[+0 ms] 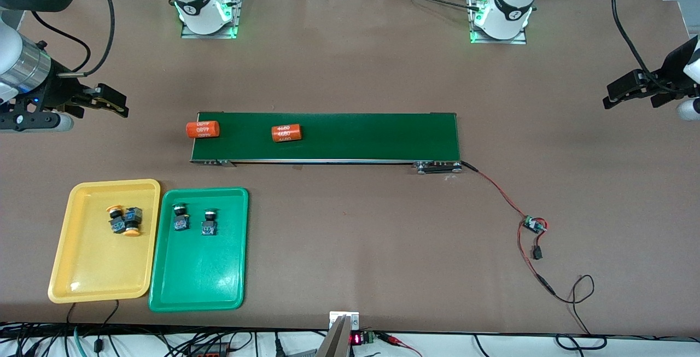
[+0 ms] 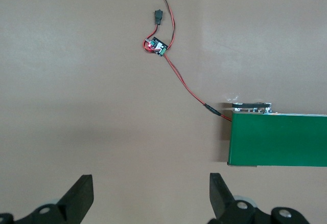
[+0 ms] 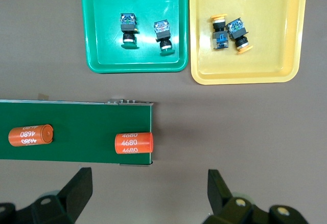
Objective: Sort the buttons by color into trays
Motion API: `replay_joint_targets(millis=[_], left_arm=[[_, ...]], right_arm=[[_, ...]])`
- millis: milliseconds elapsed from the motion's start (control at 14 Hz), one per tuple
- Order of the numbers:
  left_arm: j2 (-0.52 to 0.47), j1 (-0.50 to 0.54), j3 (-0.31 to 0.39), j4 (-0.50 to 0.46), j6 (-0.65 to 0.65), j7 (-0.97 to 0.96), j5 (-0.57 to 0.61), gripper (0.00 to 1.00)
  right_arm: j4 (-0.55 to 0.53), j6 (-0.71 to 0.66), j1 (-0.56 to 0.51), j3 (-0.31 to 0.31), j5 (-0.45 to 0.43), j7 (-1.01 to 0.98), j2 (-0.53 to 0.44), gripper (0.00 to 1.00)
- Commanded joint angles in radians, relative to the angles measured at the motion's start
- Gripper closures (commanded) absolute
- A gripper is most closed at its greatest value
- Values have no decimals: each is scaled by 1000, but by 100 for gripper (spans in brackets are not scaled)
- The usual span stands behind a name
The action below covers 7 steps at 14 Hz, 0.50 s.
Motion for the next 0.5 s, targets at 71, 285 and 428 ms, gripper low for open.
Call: replay_joint_targets(millis=[71, 285, 428], left_arm=[[-19, -2, -4, -10, 2, 17, 27, 0], [-19, -2, -4, -10, 2, 17, 27, 0], [-19, -2, -4, -11, 0, 17, 27, 0]], right_arm=[[7, 4, -8, 6, 3, -5, 0, 0], [7, 4, -8, 6, 3, -5, 0, 0], [7, 3, -14, 4, 3, -8, 0, 0]])
